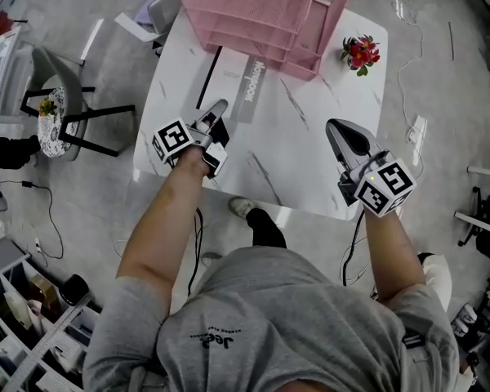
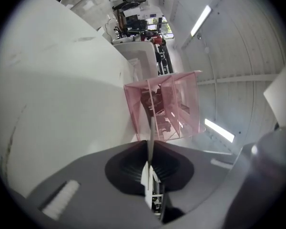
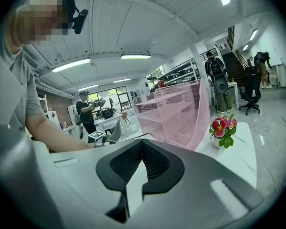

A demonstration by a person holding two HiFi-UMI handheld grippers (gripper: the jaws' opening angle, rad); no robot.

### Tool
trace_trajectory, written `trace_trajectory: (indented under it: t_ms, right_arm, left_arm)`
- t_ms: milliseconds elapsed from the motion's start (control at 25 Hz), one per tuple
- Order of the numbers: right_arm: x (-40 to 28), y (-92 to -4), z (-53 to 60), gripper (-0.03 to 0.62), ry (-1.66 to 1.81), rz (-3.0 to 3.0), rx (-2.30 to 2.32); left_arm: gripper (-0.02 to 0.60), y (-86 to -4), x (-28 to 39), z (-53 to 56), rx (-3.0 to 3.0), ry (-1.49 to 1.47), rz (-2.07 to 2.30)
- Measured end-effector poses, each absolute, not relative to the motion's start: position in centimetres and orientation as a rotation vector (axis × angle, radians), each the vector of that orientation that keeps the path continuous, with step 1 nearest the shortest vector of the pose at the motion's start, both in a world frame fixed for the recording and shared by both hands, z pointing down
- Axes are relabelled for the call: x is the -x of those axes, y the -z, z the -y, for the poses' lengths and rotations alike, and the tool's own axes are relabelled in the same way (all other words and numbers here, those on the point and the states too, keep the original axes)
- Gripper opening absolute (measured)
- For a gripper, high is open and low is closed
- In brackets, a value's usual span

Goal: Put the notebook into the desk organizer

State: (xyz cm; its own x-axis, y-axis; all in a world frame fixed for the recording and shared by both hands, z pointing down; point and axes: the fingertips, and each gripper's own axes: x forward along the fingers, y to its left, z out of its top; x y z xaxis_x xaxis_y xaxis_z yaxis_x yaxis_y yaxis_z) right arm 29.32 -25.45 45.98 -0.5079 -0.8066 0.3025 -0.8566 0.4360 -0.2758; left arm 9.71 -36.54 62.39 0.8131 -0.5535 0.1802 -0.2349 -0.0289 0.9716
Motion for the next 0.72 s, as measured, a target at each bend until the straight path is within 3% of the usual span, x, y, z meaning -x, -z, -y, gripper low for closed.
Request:
trace_trajectory:
  t_ms: [720]
  right_arm:
    - [-31.0, -47.6, 25.7, 0.002, -0.64, 2.522, -1.519]
  left_arm:
    - [0.066, -64.1, -14.0, 43.8, -1.621, 0.161, 0.708]
